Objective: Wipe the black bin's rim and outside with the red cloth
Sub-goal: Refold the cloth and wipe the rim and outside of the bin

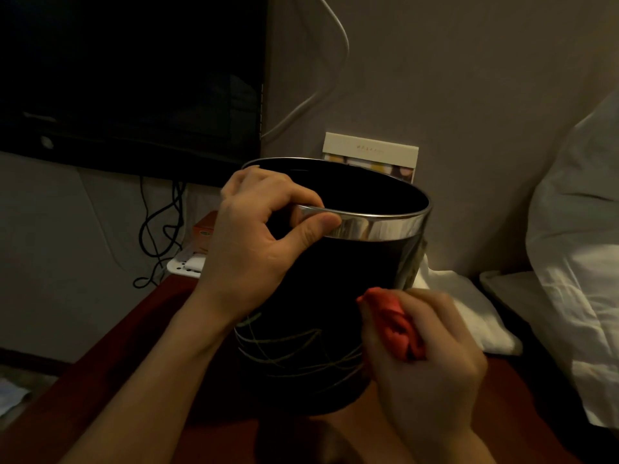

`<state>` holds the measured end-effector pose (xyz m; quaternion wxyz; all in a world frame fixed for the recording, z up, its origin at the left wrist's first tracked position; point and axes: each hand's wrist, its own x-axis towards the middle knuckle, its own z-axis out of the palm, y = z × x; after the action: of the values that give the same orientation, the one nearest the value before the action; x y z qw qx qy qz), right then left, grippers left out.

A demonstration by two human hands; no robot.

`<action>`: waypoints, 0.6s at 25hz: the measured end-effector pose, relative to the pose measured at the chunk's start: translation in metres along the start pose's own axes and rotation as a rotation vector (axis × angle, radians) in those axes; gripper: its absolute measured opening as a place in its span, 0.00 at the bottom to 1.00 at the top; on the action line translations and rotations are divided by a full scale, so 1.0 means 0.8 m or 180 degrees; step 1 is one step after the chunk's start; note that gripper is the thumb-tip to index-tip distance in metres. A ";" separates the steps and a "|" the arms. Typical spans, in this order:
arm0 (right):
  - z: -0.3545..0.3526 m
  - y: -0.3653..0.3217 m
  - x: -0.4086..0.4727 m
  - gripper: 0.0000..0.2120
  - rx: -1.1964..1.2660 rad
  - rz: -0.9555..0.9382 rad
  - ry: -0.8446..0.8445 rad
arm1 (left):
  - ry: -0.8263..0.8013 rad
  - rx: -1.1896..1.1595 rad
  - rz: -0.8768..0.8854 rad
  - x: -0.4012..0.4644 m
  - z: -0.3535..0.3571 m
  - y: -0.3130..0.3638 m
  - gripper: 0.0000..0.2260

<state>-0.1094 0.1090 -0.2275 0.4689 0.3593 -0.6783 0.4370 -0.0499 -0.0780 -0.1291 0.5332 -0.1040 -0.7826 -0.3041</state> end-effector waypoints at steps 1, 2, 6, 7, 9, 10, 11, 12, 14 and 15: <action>0.000 0.000 0.001 0.11 -0.0004 -0.0001 -0.0006 | 0.0019 0.0017 -0.0017 0.000 -0.001 0.001 0.06; 0.003 -0.003 -0.004 0.11 -0.0019 -0.0054 -0.0079 | 0.0015 0.0042 -0.0028 -0.001 0.000 0.003 0.05; 0.016 -0.012 -0.021 0.10 0.0061 -0.0235 -0.0368 | -0.0178 0.0494 0.0177 -0.006 0.018 0.027 0.08; 0.011 -0.012 -0.016 0.11 0.0194 -0.0155 -0.0387 | -0.0161 0.0536 0.0175 -0.008 0.022 0.032 0.09; -0.003 -0.012 0.000 0.13 0.0376 0.0033 -0.0265 | -0.0123 0.0380 0.0065 -0.008 0.022 0.032 0.10; -0.010 -0.012 0.010 0.13 0.0371 0.0098 -0.0127 | -0.0118 0.0262 -0.0016 -0.006 0.019 0.029 0.09; -0.016 -0.011 0.020 0.12 0.0320 0.0143 0.0045 | -0.0117 0.0154 -0.0099 -0.004 0.014 0.024 0.09; -0.021 -0.008 0.029 0.11 0.0250 0.0180 0.0230 | -0.0113 0.0058 -0.0172 -0.003 0.008 0.018 0.08; -0.028 0.000 0.045 0.08 0.0103 0.0279 0.0497 | -0.0091 -0.0106 -0.0280 -0.001 0.003 0.012 0.07; -0.032 0.005 0.052 0.08 0.0051 0.0340 0.0549 | -0.0072 -0.0162 -0.0304 -0.001 0.003 0.011 0.07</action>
<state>-0.1174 0.1309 -0.1842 0.4987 0.2873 -0.6501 0.4960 -0.0467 -0.0695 -0.1270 0.5064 -0.0834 -0.7846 -0.3478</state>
